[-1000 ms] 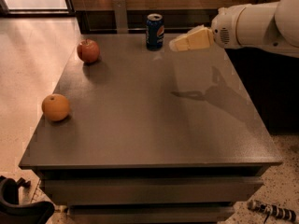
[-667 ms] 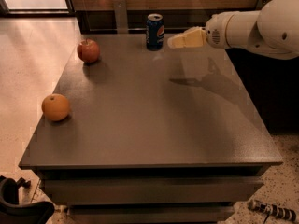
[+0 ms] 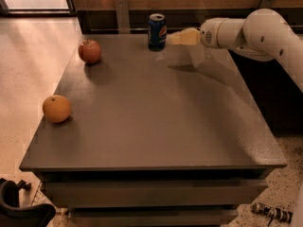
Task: Move pepsi can near orange
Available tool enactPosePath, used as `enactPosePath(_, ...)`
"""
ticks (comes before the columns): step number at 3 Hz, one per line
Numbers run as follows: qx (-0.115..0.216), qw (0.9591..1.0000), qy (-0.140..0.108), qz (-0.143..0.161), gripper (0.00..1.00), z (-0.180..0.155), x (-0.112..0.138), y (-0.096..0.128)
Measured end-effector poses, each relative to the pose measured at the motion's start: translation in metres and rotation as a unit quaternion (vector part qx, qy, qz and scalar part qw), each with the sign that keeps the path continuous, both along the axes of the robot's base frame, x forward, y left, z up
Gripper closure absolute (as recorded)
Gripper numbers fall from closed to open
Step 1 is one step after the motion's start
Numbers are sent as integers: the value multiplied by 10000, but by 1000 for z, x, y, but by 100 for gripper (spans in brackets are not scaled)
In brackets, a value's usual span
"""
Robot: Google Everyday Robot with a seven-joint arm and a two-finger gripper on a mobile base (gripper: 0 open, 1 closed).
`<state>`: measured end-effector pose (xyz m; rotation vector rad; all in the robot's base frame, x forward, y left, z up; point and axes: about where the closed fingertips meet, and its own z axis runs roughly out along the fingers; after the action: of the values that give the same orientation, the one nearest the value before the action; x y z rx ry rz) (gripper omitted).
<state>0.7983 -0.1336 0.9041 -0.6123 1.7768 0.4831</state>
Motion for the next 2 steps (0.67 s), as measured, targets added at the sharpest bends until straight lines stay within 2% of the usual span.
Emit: enactPosePath(2, 321, 9988, -61, 363, 0, -24, 54, 27)
